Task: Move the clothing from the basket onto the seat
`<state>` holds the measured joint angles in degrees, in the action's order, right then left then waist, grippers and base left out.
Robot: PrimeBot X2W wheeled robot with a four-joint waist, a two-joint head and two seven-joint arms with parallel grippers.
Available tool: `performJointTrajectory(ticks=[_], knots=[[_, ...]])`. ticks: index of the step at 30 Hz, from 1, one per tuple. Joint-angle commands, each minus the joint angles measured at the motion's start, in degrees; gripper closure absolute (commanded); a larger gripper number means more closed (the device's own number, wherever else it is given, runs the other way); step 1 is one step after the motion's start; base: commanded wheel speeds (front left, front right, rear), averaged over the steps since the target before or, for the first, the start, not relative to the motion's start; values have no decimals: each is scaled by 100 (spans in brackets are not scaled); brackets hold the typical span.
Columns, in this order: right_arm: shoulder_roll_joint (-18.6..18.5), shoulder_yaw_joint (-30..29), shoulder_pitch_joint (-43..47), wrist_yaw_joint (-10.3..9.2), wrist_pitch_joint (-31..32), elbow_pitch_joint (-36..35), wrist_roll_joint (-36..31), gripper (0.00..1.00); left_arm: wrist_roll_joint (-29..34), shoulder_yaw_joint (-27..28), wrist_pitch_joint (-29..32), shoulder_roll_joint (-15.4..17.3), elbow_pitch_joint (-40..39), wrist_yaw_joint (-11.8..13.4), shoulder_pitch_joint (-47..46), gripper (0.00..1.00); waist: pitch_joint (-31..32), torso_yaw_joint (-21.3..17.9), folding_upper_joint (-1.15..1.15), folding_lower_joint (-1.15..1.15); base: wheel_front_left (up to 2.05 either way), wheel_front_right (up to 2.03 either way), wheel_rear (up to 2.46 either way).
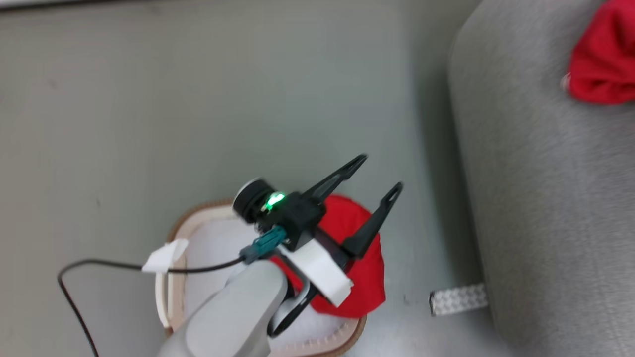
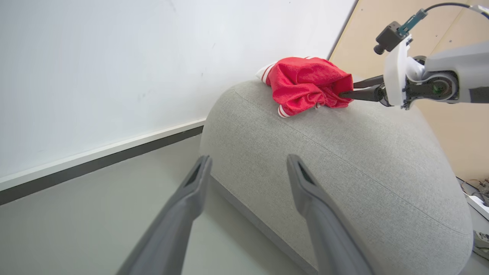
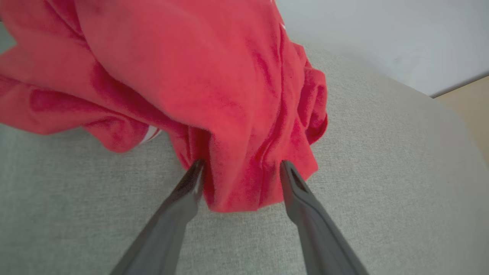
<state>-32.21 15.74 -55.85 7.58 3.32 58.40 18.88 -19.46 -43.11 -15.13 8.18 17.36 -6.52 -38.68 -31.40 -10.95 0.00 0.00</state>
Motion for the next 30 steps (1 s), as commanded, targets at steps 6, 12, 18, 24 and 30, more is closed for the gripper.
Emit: performJointTrajectory(ticks=[6,12,18,24,30], knots=[[-656,1030,574,-15,267,-1026,1149,0,-139,388,-1,51,-68,73,609,0,1257,-107,0,0,0,0,0],[-1239,1570,972,-15,-10,-2253,1939,0,-182,1047,-2,96,-273,239,1121,0,2064,35,0,0,0,0,0],[-1303,1447,1286,-16,-601,-3058,1784,0,-200,1688,-1,246,-483,361,1528,0,2624,295,0,0,0,0,0],[-868,850,2157,-16,-1077,-3734,1612,0,-339,2409,-2,372,-592,549,2059,0,3086,616,0,0,0,0,0],[-5,6,3348,-16,-1429,-4354,1198,0,-451,3027,-2,450,-713,663,2607,0,3220,841,0,0,0,0,0]])
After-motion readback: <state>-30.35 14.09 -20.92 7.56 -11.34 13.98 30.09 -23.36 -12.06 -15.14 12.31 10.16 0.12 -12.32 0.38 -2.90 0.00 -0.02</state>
